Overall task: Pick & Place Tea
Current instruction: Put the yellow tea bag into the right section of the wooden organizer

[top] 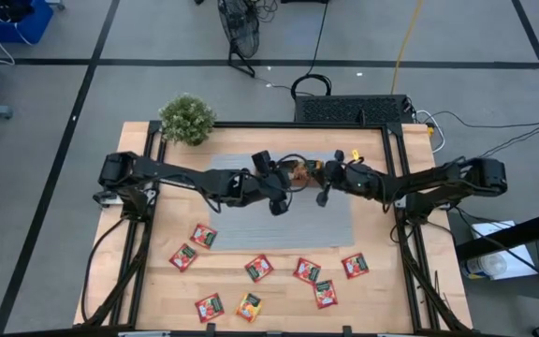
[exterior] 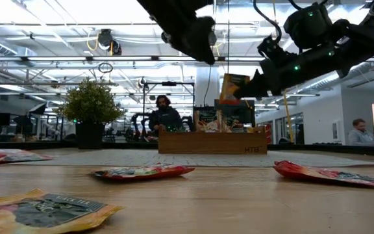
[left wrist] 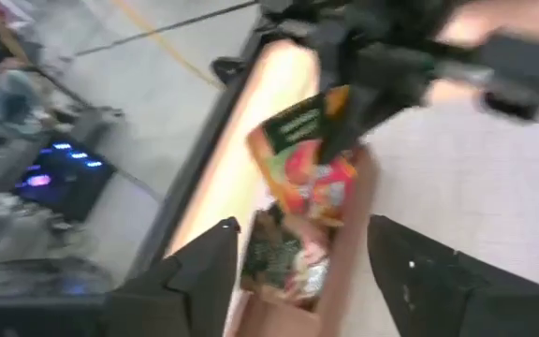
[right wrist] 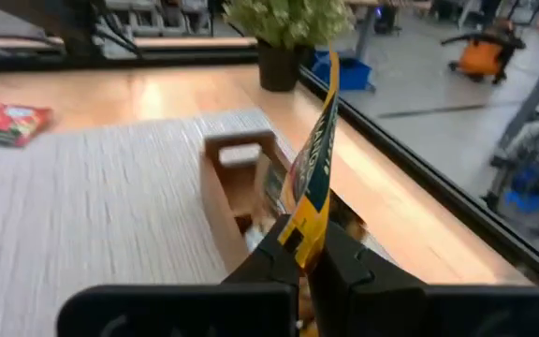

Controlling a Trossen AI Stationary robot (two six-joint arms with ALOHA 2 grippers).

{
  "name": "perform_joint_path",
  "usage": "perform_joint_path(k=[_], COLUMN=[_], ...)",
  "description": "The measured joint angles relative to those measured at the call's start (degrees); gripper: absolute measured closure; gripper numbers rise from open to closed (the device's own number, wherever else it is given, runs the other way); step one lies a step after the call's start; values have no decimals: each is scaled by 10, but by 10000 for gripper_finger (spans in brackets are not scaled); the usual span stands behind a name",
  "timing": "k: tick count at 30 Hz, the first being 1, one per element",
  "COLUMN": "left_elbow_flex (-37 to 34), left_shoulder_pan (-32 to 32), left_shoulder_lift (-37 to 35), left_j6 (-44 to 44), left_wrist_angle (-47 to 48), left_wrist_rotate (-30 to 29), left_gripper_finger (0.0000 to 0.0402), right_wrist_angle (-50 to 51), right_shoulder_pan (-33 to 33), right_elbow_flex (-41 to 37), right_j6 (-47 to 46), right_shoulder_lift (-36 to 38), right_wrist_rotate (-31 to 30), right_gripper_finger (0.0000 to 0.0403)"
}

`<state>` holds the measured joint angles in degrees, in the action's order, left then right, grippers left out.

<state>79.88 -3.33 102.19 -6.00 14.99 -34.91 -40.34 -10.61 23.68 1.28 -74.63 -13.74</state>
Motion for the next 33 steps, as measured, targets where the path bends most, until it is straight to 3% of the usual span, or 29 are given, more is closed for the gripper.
perform_joint_path(k=[5,9,13,16,20,22,33], left_elbow_flex=[-6,-77,-184,-261,-328,-344,-368], left_shoulder_pan=[-1,4,19,33,46,50,49], left_shoulder_lift=[-42,-80,-131,-164,-188,-189,-185], left_j6=[14,-4,-7,5,29,36,48], left_wrist_angle=[25,-40,-163,-258,-340,-377,-375], left_wrist_rotate=[83,138,174,185,189,190,199], left_gripper_finger=[144,149,162,172,181,183,190], right_wrist_angle=[114,258,379,406,442,449,407], right_shoulder_pan=[-26,-54,-89,-113,-136,-142,-145], right_elbow_flex=[1,20,58,82,116,132,158], right_j6=[10,-5,-8,-3,4,10,12], right_shoulder_lift=[66,116,125,111,70,47,-64], right_wrist_rotate=[-43,-41,36,122,169,173,183], right_gripper_finger=[402,403,403,403,403,403,403])
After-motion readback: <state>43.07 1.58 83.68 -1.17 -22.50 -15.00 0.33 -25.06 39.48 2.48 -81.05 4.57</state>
